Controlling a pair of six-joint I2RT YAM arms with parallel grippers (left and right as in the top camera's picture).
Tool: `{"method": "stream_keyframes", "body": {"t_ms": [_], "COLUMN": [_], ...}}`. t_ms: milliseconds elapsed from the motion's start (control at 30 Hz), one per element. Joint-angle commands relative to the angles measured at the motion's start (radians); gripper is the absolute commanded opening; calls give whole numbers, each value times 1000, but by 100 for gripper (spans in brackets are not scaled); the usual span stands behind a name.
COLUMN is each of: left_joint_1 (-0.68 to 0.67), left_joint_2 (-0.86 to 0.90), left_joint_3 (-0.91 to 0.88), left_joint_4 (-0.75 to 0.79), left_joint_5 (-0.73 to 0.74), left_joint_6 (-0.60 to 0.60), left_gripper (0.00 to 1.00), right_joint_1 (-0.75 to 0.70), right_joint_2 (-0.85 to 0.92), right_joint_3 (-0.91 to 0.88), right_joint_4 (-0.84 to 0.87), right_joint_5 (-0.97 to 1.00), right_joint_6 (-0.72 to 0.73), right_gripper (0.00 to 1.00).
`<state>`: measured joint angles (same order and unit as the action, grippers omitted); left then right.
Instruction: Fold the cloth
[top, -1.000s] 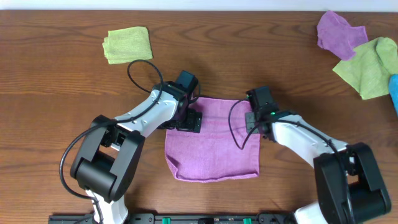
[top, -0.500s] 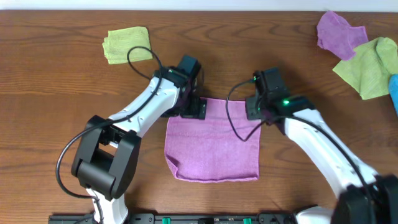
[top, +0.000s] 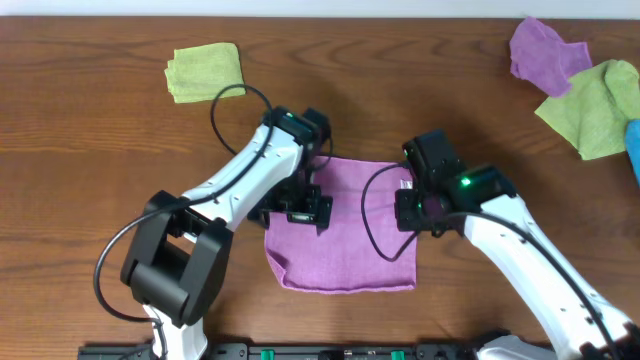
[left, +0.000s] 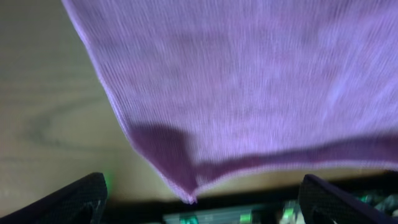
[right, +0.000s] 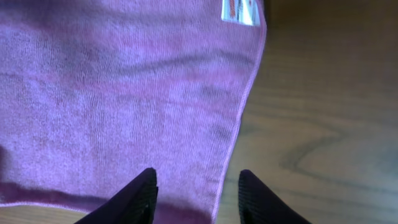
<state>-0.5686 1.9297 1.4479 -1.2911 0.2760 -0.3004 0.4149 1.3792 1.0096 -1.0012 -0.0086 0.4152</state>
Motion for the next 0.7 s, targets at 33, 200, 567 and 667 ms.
{"method": "stream_keyframes", "body": {"t_ms": [33, 200, 567, 667], "left_joint_1": [-26, -21, -21, -21], "left_joint_2": [-34, -114, -665, -787], "left_joint_3": [6, -48, -464, -609], "left_joint_4": [-41, -78, 124, 253], "left_joint_5": [-5, -89, -93, -48], "left_joint_6": [-19, -10, 4, -60], "left_gripper": [95, 92, 96, 96], "right_joint_1": [-5, -57, -58, -56], "right_joint_2": [-55, -187, -623, -688], "right_joint_3": [-93, -238, -300, -393], "right_joint_4": [8, 33, 58, 73], "right_joint_5": [-24, -86, -158, -180], "right_joint_6": [90, 45, 178, 216], "right_gripper": [45, 47, 65, 67]}}
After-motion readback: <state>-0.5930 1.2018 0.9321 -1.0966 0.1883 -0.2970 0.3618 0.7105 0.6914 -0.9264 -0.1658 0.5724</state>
